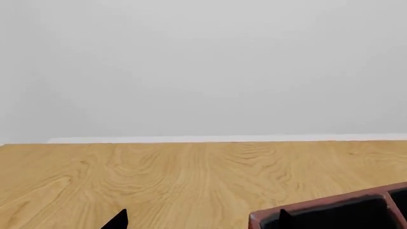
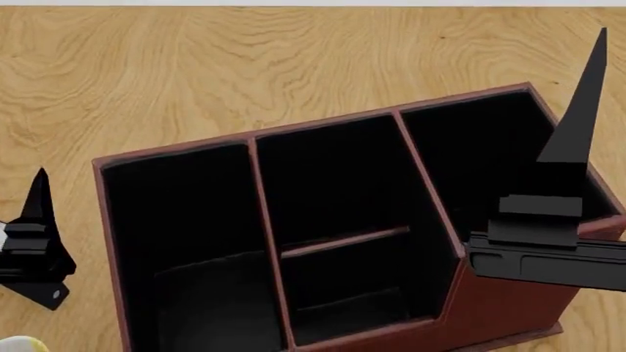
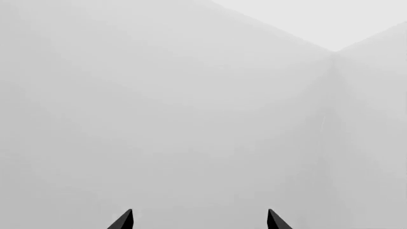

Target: Pick up the book and place it in the back compartment of the caddy.

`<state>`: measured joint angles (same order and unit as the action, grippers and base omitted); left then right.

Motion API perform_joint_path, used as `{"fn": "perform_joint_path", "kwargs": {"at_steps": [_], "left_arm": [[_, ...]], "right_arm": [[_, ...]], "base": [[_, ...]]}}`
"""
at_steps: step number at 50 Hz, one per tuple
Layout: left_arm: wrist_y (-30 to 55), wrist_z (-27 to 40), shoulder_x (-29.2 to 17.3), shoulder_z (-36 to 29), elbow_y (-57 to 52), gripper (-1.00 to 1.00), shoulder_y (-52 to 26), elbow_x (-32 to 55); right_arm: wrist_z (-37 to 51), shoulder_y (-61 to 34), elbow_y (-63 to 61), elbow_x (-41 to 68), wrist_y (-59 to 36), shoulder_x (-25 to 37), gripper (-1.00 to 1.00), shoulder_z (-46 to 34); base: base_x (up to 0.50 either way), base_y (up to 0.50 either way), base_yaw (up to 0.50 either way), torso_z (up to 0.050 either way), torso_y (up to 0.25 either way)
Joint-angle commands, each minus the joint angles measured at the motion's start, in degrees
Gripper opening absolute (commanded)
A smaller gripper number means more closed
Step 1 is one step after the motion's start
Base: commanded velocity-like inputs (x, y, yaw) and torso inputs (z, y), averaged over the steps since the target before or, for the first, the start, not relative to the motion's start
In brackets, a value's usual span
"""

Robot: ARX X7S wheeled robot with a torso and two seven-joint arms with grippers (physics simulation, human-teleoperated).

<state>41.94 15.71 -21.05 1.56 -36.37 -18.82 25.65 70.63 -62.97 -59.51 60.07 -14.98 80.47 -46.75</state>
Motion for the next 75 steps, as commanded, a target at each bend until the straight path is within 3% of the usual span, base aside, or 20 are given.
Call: {"fn": "perform_joint_path", "kwargs": {"at_steps": [1,12,18,24,28,29,31,32,33,36,48,60,63,75], "left_arm": [[12.23,3.41,0.73,5.00,-3.91,1.00,-3.79,8.57],[26.62,8.33,0.59,14.14,-7.41,1.00,-11.35,19.34],[32.65,12.08,0.55,16.03,-6.10,1.00,-15.00,21.24],[40.48,17.33,2.34,19.26,-4.81,1.00,-19.63,24.50],[45.45,20.20,5.88,25.32,-3.49,1.00,-22.45,28.56],[47.79,23.35,5.68,25.30,-2.44,1.00,-23.43,29.78],[47.86,26.04,6.31,27.68,-1.23,1.00,-23.97,35.06],[47.86,29.52,7.13,29.68,-0.05,1.00,-24.35,38.57],[47.93,34.60,5.19,27.65,1.54,1.00,-24.40,41.65],[47.78,41.94,6.17,30.35,4.01,1.00,-25.23,49.89],[44.40,63.77,8.09,31.13,10.13,1.00,-26.60,64.76],[36.29,74.17,8.99,29.79,13.99,1.00,-26.66,71.95],[25.27,74.22,4.74,23.09,15.37,1.00,-24.13,74.49],[22.64,70.89,3.64,19.68,18.74,1.00,-25.88,68.46]], "right_arm": [[0.27,0.49,0.01,-1.10,2.12,1.10,1.00,-1.32],[0.25,1.54,0.49,-2.45,3.98,1.55,1.00,-2.19],[-0.05,1.37,0.81,-2.37,4.07,1.59,1.00,-2.13],[-0.26,1.19,1.10,-2.25,4.06,1.56,1.00,-2.01],[-0.30,1.17,1.25,-2.25,4.21,1.61,1.00,-1.95],[-0.34,1.16,1.28,-2.25,4.22,1.58,1.00,-1.94],[-0.30,1.16,1.29,-2.27,4.28,1.59,1.00,-1.91],[-0.31,1.11,1.28,-2.23,4.30,1.60,1.00,-1.86],[-0.31,1.05,1.25,-2.21,4.29,1.61,1.00,-1.81],[-0.36,1.12,1.27,-2.29,4.42,1.71,1.00,-1.82],[0.19,2.49,1.10,-3.56,5.88,2.48,1.00,-2.55],[0.56,3.71,1.05,-4.70,6.95,2.78,1.00,-3.29],[0.55,3.67,0.97,-4.60,7.04,2.90,1.00,-3.24],[0.32,3.75,1.20,-4.68,7.26,3.03,1.00,-3.23]], "base": [[0.00,0.00,0.00,0.000,0.000],[0.00,0.00,0.00,0.000,0.000],[0.00,0.00,0.00,0.000,0.000],[0.00,0.00,0.00,0.000,0.000],[0.00,0.00,0.00,0.000,0.000],[0.00,0.00,0.00,0.000,0.000],[0.00,0.00,0.00,0.000,0.000],[0.00,0.00,0.00,0.000,0.000],[0.00,0.00,0.00,0.000,0.000],[0.00,0.00,0.00,0.000,0.000],[0.00,0.00,0.00,0.000,0.000],[0.00,0.00,0.00,0.000,0.000],[0.00,0.00,0.00,0.000,0.000],[0.00,0.00,0.00,0.000,0.000]]}}
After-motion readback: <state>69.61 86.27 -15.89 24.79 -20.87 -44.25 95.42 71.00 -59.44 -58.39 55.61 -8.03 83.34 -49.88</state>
